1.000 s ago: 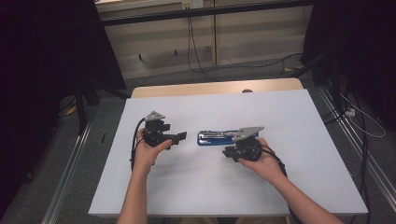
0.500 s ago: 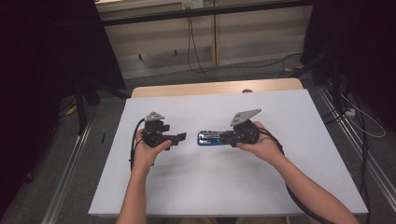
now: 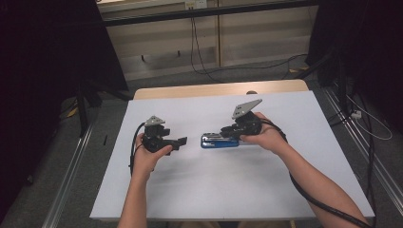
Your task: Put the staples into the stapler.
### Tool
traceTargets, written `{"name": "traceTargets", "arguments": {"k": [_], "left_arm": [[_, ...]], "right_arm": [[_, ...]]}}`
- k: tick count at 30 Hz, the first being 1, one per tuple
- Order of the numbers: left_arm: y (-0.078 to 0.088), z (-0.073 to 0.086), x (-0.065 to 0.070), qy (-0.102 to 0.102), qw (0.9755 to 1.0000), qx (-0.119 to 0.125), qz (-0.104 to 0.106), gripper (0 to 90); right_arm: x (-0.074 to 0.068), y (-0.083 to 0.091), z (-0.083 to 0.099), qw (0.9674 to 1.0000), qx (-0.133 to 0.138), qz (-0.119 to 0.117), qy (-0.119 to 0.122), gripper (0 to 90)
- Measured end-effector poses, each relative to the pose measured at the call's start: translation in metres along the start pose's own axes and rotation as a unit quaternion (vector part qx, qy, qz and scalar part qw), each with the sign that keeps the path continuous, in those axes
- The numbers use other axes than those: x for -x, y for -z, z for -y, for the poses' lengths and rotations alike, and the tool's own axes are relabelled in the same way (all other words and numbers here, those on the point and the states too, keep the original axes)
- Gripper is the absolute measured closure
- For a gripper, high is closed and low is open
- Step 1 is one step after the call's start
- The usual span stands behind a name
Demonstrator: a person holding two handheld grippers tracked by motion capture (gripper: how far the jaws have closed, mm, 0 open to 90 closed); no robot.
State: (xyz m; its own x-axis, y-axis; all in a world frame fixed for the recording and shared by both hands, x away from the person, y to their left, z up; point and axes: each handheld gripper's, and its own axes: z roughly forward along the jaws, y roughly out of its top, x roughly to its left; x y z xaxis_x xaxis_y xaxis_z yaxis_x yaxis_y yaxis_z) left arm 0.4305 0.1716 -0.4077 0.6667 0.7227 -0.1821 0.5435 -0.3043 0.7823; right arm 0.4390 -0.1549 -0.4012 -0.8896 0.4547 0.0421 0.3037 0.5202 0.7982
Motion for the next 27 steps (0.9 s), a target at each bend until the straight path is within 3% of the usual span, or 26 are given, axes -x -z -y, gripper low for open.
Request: {"name": "traceTargets", "arguments": {"k": [17, 27], "left_arm": [[0.007, 0.007, -0.003, 0.004, 1.0, -0.002, -0.007, 13.4], [0.006, 0.007, -0.002, 0.006, 1.0, -0.004, -0.007, 13.4]], "right_arm": [[0.024, -0.016, -0.002, 0.9989, -0.005, -0.042, 0.021, 78.7], [0.033, -0.019, -0.006, 0.9975, -0.017, -0.054, 0.042, 78.8]]}}
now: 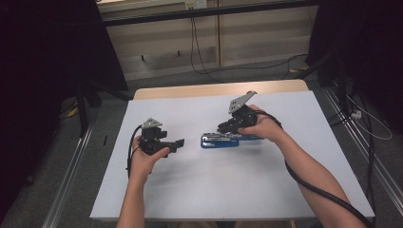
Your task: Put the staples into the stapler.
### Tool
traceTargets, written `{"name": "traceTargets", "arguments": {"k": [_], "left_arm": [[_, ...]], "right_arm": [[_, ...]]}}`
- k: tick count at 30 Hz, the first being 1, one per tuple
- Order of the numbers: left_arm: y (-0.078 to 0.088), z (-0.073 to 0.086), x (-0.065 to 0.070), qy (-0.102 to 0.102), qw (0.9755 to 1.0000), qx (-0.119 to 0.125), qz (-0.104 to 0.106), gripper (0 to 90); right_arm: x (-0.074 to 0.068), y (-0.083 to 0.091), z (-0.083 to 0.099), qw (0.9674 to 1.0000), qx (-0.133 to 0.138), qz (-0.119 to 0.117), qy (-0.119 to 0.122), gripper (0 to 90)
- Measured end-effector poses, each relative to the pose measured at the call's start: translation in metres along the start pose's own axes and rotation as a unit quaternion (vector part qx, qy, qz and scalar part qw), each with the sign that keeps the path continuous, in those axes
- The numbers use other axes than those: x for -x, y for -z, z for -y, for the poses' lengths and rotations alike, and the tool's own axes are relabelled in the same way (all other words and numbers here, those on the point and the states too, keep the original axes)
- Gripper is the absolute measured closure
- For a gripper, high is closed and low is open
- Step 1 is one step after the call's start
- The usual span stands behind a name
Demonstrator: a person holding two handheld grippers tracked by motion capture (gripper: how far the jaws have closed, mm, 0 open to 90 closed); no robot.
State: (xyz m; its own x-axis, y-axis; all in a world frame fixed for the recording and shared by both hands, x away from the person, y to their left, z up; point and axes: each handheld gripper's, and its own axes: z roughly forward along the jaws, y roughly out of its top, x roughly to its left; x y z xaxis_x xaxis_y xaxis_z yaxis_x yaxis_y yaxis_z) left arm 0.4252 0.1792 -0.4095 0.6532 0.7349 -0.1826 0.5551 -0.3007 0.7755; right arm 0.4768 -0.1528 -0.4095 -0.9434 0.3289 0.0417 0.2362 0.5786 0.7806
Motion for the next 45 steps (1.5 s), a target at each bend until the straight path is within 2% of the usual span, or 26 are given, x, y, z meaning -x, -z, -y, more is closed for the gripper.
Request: {"name": "traceTargets", "arguments": {"k": [6, 16, 23, 29, 38, 45], "left_arm": [[-0.001, 0.001, -0.001, 0.002, 1.0, -0.002, 0.0, 13.4], [-0.002, 0.003, -0.003, 0.007, 1.0, -0.004, -0.002, 13.4], [-0.003, 0.005, -0.005, 0.007, 0.9999, -0.009, -0.002, 13.4], [-0.004, 0.005, -0.005, 0.007, 0.9999, -0.01, -0.003, 13.4], [-0.004, 0.006, -0.006, 0.008, 0.9999, -0.011, -0.004, 13.4], [-0.005, 0.006, -0.005, 0.009, 0.9999, -0.012, -0.002, 13.4]], "right_arm": [[0.005, -0.002, -0.001, 0.9998, 0.0, -0.018, 0.008, 78.7], [0.012, -0.009, -0.002, 0.9994, -0.006, -0.03, 0.017, 78.8], [0.012, -0.015, -0.005, 0.9983, -0.006, -0.041, 0.041, 78.8], [0.012, -0.019, -0.008, 0.9973, -0.009, -0.052, 0.052, 78.8], [0.017, -0.021, -0.006, 0.9976, -0.011, -0.049, 0.047, 78.8], [0.015, -0.026, -0.007, 0.9972, -0.015, -0.057, 0.046, 78.8]]}}
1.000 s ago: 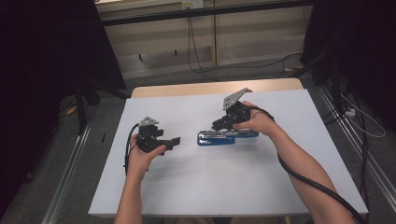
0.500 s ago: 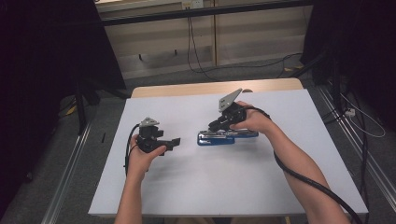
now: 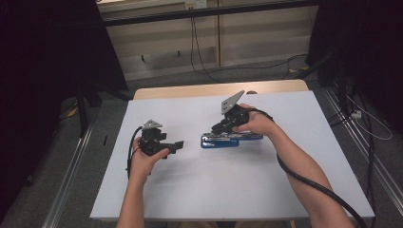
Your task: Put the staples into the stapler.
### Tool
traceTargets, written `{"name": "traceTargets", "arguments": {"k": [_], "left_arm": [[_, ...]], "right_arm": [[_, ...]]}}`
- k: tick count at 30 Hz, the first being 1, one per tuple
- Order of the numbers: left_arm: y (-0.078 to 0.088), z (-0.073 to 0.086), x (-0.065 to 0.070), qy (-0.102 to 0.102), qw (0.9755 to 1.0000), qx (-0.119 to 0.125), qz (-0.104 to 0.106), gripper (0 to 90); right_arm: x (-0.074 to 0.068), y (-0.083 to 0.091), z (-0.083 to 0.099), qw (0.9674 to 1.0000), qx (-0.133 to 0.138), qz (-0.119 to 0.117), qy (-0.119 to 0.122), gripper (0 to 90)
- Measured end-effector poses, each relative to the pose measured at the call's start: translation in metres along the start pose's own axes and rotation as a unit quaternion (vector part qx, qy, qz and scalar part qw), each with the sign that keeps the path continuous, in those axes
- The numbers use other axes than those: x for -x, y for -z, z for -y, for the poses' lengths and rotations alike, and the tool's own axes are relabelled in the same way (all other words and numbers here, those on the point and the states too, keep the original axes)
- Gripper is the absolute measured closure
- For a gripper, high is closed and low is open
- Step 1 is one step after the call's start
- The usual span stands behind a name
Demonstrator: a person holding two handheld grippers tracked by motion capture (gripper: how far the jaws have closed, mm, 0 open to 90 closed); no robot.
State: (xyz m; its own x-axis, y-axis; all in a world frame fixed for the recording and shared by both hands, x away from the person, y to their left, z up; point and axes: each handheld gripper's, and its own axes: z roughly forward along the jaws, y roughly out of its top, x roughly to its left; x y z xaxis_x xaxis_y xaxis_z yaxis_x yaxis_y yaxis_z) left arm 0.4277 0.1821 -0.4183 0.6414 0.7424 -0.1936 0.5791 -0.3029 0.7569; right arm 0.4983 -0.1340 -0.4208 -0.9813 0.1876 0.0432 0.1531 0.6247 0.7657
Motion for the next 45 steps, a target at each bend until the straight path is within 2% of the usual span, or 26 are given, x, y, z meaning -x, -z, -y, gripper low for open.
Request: {"name": "traceTargets", "arguments": {"k": [25, 33, 45], "left_arm": [[0.001, 0.0, 0.001, -0.007, 1.0, -0.001, -0.003, 13.3], [0.002, 0.0, 0.001, -0.006, 1.0, 0.0, -0.003, 13.3], [0.002, 0.0, 0.0, -0.005, 1.0, 0.0, -0.003, 13.1]], "right_arm": [[-0.002, -0.006, -0.005, 0.9999, 0.002, 0.014, -0.008, 78.8], [-0.003, -0.008, -0.006, 0.9999, 0.002, 0.007, -0.01, 78.8], [-0.004, -0.015, -0.006, 1.0, -0.006, -0.001, 0.0, 78.8]]}}
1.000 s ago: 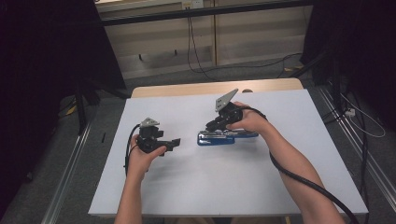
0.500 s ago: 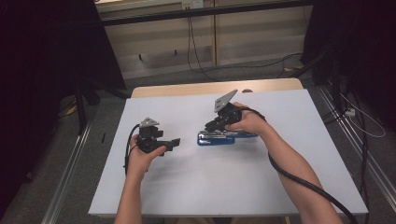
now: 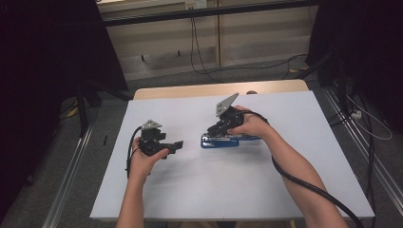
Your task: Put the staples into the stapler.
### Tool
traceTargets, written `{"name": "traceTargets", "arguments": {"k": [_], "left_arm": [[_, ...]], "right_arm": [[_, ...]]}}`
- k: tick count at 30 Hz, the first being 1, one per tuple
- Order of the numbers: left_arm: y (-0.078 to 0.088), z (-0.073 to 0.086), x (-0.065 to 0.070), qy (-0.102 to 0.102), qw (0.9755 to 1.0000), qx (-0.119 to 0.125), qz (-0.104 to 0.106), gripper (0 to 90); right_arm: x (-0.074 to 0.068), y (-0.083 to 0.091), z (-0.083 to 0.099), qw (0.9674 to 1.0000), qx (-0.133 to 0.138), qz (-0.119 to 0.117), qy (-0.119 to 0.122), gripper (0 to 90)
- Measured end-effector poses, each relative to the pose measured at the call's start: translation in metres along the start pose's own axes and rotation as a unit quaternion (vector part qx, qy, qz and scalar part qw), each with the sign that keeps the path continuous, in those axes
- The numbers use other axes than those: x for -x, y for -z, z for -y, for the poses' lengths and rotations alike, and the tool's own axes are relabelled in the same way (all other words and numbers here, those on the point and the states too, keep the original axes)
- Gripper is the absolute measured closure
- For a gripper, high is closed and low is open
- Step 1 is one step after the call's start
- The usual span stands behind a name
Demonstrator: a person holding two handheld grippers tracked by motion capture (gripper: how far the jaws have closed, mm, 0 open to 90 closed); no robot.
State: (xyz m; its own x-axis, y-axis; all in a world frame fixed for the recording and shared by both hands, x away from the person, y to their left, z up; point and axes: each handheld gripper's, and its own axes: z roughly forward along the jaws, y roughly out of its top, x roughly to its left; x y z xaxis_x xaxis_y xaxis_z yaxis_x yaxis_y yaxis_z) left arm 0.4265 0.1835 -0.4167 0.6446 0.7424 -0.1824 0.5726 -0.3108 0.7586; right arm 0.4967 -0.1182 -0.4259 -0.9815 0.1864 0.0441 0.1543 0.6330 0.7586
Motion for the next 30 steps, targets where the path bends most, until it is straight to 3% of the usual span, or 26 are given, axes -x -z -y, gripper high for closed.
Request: {"name": "traceTargets", "arguments": {"k": [30], "left_arm": [[-0.0022, 0.0008, -0.0003, 0.003, 1.0, -0.004, 0.004, 12.9]], "right_arm": [[0.001, -0.0044, 0.002, 0.9998, -0.009, -0.003, 0.016, 78.8]]}}
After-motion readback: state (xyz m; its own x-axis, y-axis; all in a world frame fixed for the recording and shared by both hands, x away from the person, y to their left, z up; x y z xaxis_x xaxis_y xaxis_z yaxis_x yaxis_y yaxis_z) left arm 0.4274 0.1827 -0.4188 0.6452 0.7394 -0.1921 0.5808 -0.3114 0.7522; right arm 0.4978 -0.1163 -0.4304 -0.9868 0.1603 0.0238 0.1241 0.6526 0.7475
